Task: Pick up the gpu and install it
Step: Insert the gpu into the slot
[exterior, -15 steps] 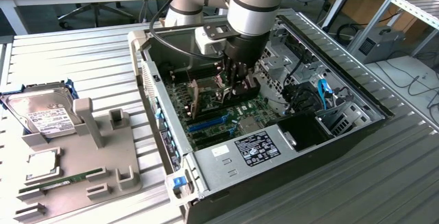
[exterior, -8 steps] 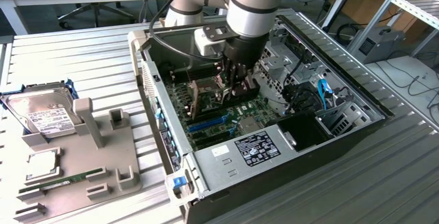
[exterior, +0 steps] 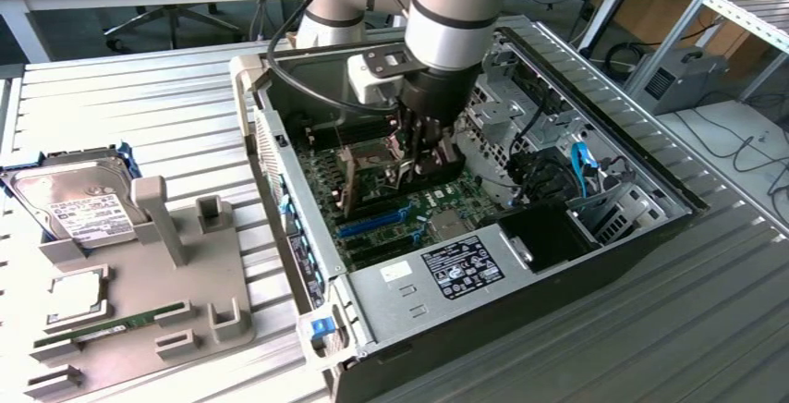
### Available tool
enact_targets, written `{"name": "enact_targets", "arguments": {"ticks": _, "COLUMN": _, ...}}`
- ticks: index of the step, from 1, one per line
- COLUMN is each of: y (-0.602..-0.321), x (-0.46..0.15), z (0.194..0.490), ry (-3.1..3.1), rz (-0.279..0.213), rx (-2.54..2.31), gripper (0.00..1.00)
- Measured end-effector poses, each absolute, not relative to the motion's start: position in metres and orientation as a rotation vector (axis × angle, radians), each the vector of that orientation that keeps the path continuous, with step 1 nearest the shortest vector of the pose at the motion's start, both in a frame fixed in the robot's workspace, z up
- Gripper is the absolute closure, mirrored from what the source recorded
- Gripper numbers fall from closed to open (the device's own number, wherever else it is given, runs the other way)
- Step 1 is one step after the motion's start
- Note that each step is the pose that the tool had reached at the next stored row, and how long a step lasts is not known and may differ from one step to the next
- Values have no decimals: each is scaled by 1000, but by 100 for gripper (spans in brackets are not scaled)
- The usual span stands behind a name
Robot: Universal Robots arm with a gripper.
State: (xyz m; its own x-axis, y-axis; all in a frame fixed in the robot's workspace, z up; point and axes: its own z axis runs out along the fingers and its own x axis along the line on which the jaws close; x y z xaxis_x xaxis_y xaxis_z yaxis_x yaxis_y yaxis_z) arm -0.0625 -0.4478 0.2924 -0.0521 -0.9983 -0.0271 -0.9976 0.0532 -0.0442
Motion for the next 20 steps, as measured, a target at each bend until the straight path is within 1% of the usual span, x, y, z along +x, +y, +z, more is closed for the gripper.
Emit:
{"name": "enact_targets", "arguments": {"ticks": 16, "y": -448, "x": -71, "z": 287, "ry": 2243, "rz": -21, "rx": -2127, "gripper": 74}}
{"name": "enact_targets", "arguments": {"ticks": 20, "y": -452, "x": -75, "z": 287, "ry": 2243, "rz": -21, "rx": -2127, "gripper": 74}}
